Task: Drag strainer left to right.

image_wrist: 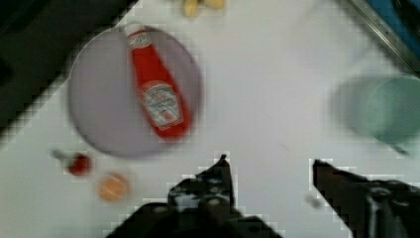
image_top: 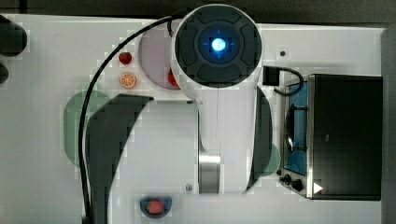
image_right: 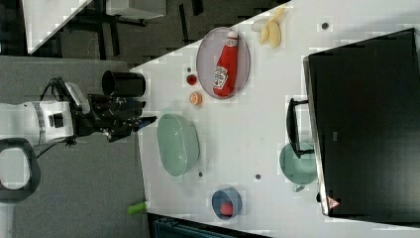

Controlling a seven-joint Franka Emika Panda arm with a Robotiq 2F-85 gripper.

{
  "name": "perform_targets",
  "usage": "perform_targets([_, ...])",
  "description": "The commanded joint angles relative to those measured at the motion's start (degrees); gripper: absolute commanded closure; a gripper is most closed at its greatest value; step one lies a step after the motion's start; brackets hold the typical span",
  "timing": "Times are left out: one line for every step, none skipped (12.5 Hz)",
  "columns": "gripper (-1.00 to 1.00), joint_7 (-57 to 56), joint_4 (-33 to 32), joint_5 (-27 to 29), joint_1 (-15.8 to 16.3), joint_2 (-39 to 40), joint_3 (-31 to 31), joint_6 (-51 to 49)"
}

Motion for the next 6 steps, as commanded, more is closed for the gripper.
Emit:
perform_targets([-0.60,-0.23,-14.05,0.64,-1.70,-30.54,-2.79,-16.68])
perform_targets([-0.82,-0.23,-14.06,0.64,-1.70,-30.49,-2.76,-16.68])
perform_targets([-0.99,-0.23,-14.06,0.68,-1.66,-30.42,-2.61,-16.67])
perform_targets([-1.00,-0.23,-14.12,0.85,-1.54,-30.24,-2.11,-16.63])
perform_targets([-1.00,-0.19,-14.24,1.48,-1.22,-29.87,-1.08,-16.32])
perform_targets([-1.00,-0.07,-14.49,1.99,-0.73,-29.26,0.45,-15.36])
